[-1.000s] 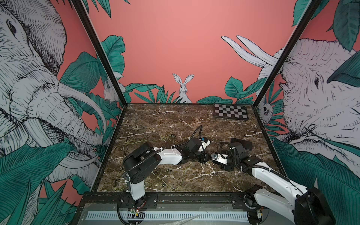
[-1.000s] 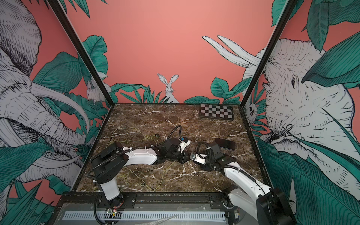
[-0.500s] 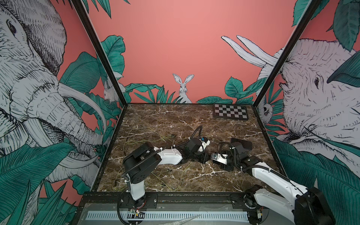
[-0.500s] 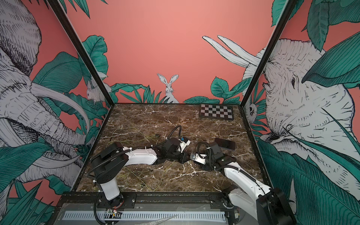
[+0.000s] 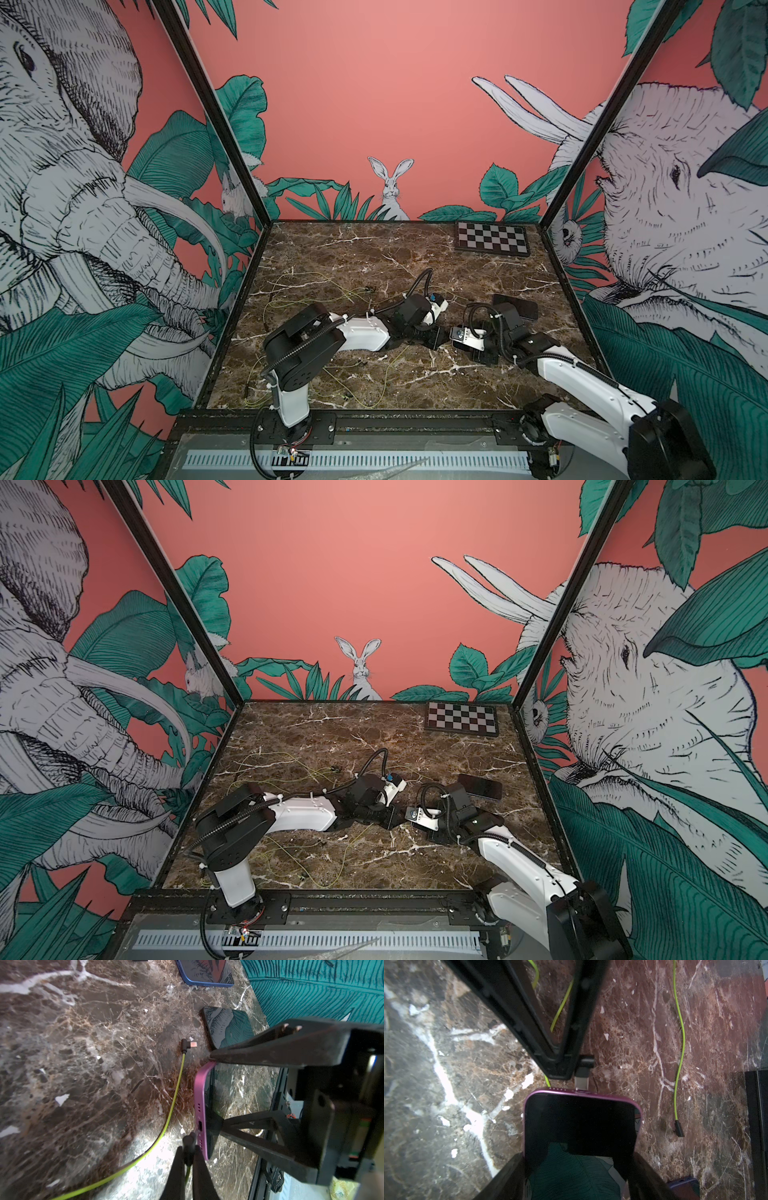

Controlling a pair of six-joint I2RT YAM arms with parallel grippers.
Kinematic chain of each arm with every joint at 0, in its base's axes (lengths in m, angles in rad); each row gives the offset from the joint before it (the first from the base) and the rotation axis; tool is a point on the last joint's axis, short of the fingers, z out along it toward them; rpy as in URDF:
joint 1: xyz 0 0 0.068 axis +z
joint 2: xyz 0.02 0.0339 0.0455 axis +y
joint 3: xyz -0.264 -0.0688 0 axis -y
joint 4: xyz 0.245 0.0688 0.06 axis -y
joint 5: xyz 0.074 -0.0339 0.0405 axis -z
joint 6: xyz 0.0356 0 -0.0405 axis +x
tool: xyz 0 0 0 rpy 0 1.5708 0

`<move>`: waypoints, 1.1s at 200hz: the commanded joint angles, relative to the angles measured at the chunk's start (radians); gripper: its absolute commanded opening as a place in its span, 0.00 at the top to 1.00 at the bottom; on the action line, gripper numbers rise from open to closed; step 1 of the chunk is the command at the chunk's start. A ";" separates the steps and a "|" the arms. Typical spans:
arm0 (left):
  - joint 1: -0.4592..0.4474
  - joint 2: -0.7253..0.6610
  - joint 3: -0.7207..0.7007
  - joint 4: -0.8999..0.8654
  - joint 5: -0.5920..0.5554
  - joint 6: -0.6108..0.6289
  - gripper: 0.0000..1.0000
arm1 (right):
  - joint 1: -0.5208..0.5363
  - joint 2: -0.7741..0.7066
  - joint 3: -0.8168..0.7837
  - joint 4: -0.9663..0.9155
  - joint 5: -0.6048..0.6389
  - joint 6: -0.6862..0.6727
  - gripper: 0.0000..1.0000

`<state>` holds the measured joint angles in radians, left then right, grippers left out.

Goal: Plug wired earphones into phones
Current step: Insert the wired earphone into the phone.

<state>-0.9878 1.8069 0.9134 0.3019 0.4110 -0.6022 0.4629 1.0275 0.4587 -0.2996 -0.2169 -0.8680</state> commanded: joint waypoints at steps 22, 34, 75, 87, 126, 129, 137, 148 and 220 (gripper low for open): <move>-0.007 0.002 0.027 -0.017 0.009 0.015 1.00 | 0.005 0.000 -0.006 0.036 -0.027 -0.009 0.28; -0.009 0.002 0.028 -0.018 0.011 0.016 1.00 | 0.008 0.003 -0.007 0.034 -0.027 -0.008 0.28; -0.009 0.002 0.033 -0.017 0.012 0.017 1.00 | 0.007 0.011 -0.006 0.034 -0.032 -0.009 0.28; -0.011 0.004 0.034 -0.017 0.015 0.016 1.00 | 0.008 0.013 -0.008 0.034 -0.032 -0.011 0.28; -0.011 0.008 0.036 -0.012 0.018 0.015 1.00 | 0.010 0.019 -0.006 0.037 -0.033 -0.012 0.28; -0.011 0.008 0.037 -0.011 0.019 0.015 1.00 | 0.010 0.019 -0.006 0.037 -0.034 -0.013 0.28; -0.011 0.011 0.037 -0.009 0.020 0.013 1.00 | 0.011 0.019 -0.006 0.036 -0.034 -0.013 0.28; -0.011 0.013 0.038 -0.010 0.020 0.012 1.00 | 0.010 0.017 -0.007 0.037 -0.034 -0.014 0.28; -0.012 0.019 0.033 -0.017 0.025 0.016 1.00 | 0.011 -0.007 -0.020 0.056 -0.032 -0.005 0.28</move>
<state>-0.9878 1.8187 0.9287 0.2863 0.4114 -0.5934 0.4648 1.0367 0.4473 -0.2821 -0.2195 -0.8742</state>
